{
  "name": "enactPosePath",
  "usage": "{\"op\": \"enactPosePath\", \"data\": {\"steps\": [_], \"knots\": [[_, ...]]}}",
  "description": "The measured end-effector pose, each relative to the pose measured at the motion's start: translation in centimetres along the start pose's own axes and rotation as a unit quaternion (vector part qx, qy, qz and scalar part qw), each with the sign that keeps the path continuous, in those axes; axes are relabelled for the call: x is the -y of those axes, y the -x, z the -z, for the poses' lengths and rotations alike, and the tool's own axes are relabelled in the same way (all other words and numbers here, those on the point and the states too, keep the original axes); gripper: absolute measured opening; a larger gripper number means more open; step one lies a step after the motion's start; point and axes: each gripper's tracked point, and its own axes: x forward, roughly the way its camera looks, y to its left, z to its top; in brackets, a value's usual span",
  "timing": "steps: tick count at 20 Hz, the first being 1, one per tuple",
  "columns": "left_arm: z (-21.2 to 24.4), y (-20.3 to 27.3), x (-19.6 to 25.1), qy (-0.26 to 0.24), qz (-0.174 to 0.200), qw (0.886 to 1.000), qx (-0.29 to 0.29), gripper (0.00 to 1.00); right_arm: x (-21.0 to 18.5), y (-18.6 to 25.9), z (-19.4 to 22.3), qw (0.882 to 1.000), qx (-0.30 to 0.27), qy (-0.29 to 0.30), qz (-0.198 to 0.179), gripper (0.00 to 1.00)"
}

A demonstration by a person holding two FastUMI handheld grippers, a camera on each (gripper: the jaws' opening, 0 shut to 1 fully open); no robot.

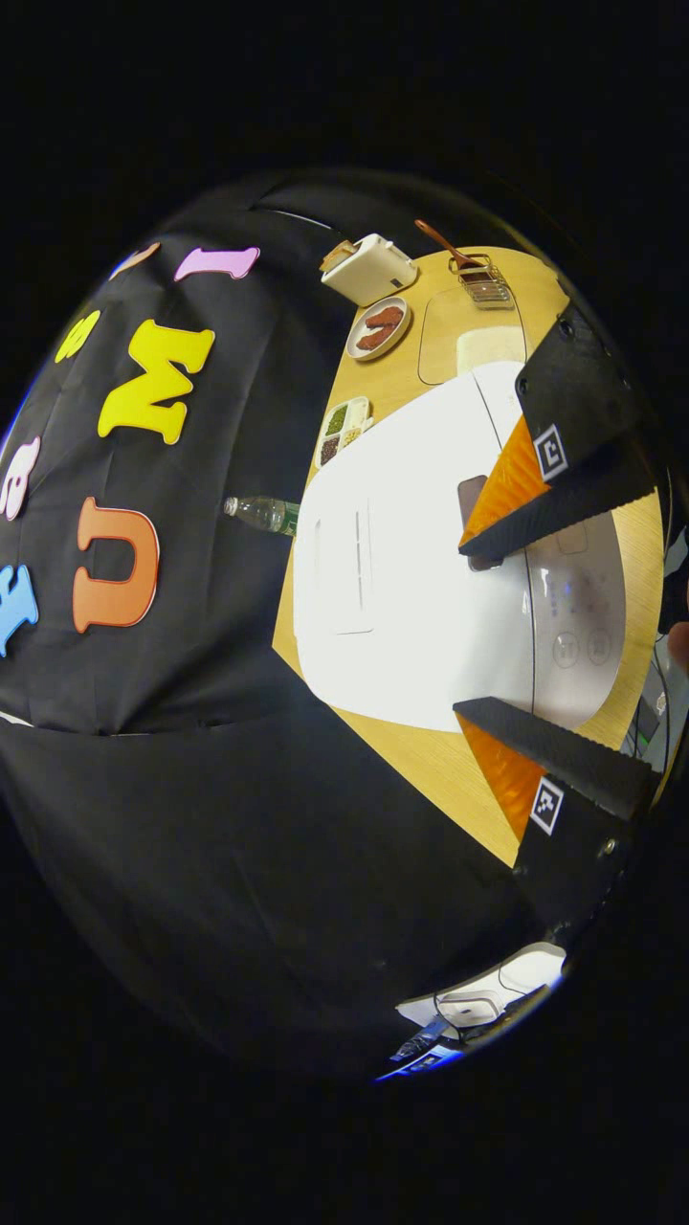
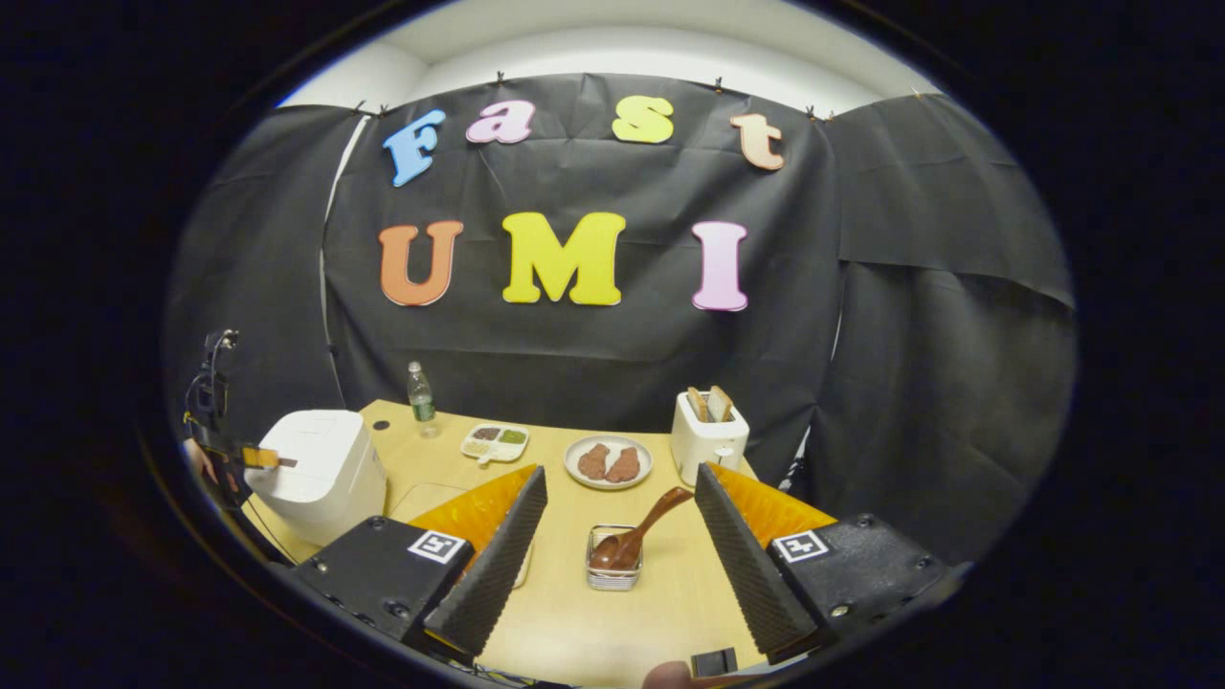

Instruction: Close the left gripper, press the button to open the rice cooker; take a wooden spoon from the chopstick holder with the right hand, scoop a spoonful of rice and pour it into the rice cooker, then put the wooden spoon back into the chopstick holder.

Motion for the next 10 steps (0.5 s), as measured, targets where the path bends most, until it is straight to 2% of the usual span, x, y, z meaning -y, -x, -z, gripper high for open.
{"op": "enactPosePath", "data": {"steps": [5,7,10], "knots": [[0.2,-0.1,0.0,-0.007,0.008,1.000,0.014,1.00,-1.2,-0.8,0.0,1.000,-0.004,-0.007,-0.015,0.97],[0.1,0.1,0.0,-0.009,0.010,1.000,0.023,0.98,-2.0,-1.1,0.3,1.000,-0.009,-0.011,-0.025,1.00],[-0.6,0.1,0.0,-0.038,0.012,0.998,0.050,0.96,-2.8,-1.3,-0.2,0.999,-0.003,-0.010,-0.031,1.00]]}}
